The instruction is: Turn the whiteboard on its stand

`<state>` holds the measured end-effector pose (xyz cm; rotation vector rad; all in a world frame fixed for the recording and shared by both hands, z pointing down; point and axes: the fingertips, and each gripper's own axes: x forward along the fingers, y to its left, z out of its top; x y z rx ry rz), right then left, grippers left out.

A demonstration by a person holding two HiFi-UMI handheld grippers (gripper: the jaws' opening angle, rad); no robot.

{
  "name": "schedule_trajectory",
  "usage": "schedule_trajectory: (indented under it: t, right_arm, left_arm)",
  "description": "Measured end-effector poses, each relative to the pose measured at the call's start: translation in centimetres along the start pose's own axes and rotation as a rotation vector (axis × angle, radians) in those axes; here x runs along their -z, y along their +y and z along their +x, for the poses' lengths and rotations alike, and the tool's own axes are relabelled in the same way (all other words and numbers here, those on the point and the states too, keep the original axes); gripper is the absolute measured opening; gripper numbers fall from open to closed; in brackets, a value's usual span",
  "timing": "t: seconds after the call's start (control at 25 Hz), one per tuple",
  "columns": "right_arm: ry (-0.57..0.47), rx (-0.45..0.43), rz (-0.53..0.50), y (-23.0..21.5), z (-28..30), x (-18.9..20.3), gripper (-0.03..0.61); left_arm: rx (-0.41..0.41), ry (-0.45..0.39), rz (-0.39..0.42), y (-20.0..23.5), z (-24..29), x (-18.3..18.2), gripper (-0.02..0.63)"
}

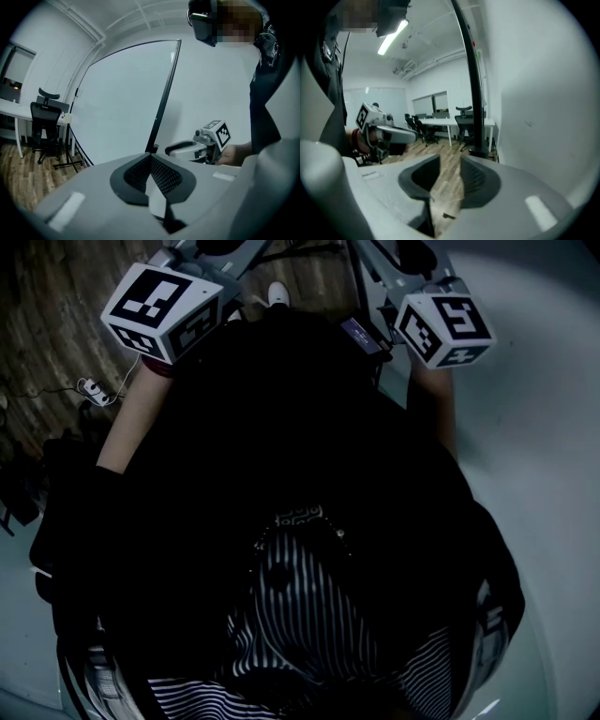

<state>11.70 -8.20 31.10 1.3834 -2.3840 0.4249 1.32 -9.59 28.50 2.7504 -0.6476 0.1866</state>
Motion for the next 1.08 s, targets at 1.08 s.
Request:
schedule_trajectory:
  t: [1.08]
  right_arm:
    - [-0.164, -0.415, -0.014, 7.4, 3.8, -1.1, 0.002]
  left_arm:
    - [-0.152, -0.114, -0.040, 0.8, -1.4, 2.7, 0.003]
